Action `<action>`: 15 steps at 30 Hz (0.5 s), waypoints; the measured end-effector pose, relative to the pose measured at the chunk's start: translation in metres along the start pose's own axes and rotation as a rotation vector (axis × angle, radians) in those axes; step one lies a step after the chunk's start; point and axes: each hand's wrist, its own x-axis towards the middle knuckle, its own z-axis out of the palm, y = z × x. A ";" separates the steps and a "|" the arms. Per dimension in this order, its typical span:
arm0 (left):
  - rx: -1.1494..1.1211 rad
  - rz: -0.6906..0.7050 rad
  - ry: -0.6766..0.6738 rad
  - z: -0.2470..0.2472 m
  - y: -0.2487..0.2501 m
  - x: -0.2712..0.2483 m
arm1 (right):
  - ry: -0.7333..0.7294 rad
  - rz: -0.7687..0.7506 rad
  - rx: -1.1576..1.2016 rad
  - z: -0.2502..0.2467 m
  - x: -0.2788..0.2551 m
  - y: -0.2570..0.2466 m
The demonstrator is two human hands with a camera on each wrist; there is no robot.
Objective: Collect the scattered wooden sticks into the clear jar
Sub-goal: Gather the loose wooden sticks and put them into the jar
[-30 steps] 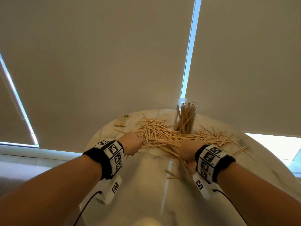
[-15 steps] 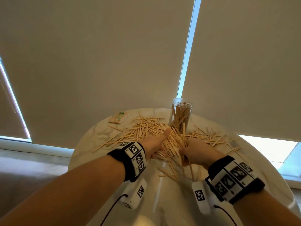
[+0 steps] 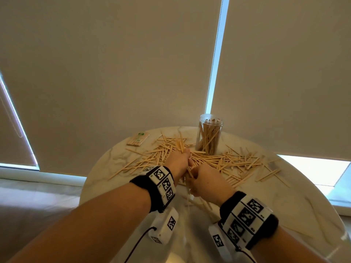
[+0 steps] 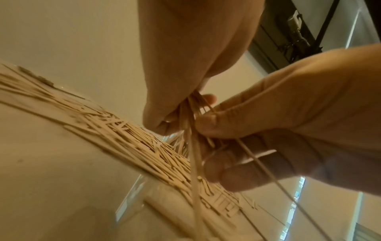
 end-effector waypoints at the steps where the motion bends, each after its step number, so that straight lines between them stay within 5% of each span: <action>1: -0.010 0.027 0.010 -0.003 0.000 0.002 | -0.018 0.041 0.050 0.001 0.001 0.002; 7: -0.228 0.025 0.067 -0.025 0.005 0.011 | 0.037 0.115 0.067 -0.012 -0.001 0.012; 11: -0.139 0.026 -0.128 -0.034 -0.001 0.002 | 0.370 0.004 0.059 -0.035 0.009 0.019; 15: -0.144 0.067 -0.318 -0.025 -0.001 -0.014 | 0.283 -0.095 -0.002 -0.041 0.025 0.019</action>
